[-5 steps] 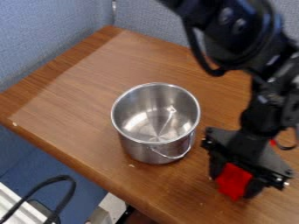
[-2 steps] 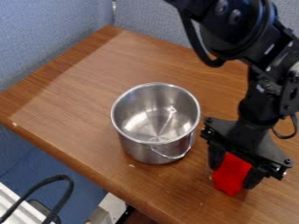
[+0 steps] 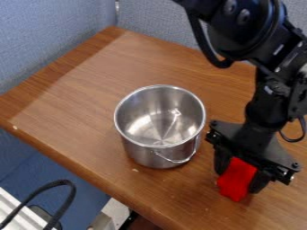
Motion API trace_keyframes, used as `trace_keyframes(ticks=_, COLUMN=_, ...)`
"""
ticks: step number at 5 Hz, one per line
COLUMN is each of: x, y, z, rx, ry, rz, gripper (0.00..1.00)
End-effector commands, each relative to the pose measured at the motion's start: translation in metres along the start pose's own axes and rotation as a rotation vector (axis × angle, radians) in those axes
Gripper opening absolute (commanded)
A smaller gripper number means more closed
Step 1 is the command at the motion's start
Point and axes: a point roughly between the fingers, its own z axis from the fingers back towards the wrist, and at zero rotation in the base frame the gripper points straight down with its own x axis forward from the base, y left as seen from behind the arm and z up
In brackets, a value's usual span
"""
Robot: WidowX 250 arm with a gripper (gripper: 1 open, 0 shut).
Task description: Move the red object from the metal pot to the table
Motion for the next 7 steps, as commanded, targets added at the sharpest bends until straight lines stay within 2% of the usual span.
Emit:
trace_keyframes(ticks=1, x=0.009, y=0.004, z=0.011, rx=-0.003, ry=-0.03, rz=-0.01, gripper=0.0)
trace_keyframes(ticks=2, x=0.01, y=0.008, z=0.015, rx=0.006, ry=-0.024, rz=-0.018, gripper=0.0)
trace_keyframes(ticks=4, x=-0.006, y=0.012, z=0.016, rx=0.019, ry=-0.019, rz=-0.019, gripper=0.0)
trace_keyframes(ticks=7, x=-0.015, y=0.001, z=0.037, rx=0.034, ry=-0.03, rz=-0.059, gripper=0.0)
